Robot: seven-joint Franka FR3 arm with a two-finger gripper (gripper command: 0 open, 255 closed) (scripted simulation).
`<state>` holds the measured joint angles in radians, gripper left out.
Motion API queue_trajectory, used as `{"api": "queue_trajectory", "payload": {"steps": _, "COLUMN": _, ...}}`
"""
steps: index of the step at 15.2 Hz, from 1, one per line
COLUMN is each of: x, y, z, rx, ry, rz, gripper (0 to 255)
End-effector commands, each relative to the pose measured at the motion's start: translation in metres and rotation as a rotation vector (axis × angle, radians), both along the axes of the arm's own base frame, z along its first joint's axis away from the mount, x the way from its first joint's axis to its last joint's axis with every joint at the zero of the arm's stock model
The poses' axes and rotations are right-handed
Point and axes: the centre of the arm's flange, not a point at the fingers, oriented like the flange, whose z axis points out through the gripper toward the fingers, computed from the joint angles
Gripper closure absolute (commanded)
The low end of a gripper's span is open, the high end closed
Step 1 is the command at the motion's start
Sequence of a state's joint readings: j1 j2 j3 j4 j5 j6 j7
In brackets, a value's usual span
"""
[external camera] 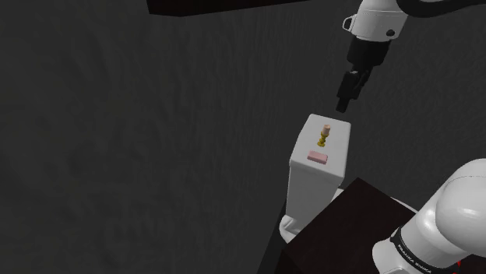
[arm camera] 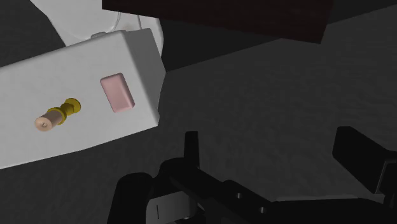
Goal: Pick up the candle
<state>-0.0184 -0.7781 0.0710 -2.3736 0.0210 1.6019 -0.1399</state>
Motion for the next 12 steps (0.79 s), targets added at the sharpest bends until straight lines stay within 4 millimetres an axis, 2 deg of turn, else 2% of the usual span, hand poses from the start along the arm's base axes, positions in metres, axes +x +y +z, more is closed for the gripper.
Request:
{"api": "queue_trajectory", "payload": {"steps": 1, "x": 0.0, "y": 0.0, "z": 0.0, "rx": 0.0, "ry": 0.0, "rz": 0.0, "gripper": 0}}
{"api": "queue_trajectory", "payload": {"steps": 12, "x": 0.049, "y": -0.106, "z": -0.087, "rx": 0.007, "ry": -0.004, "rz": 0.002, "gripper": 0}}
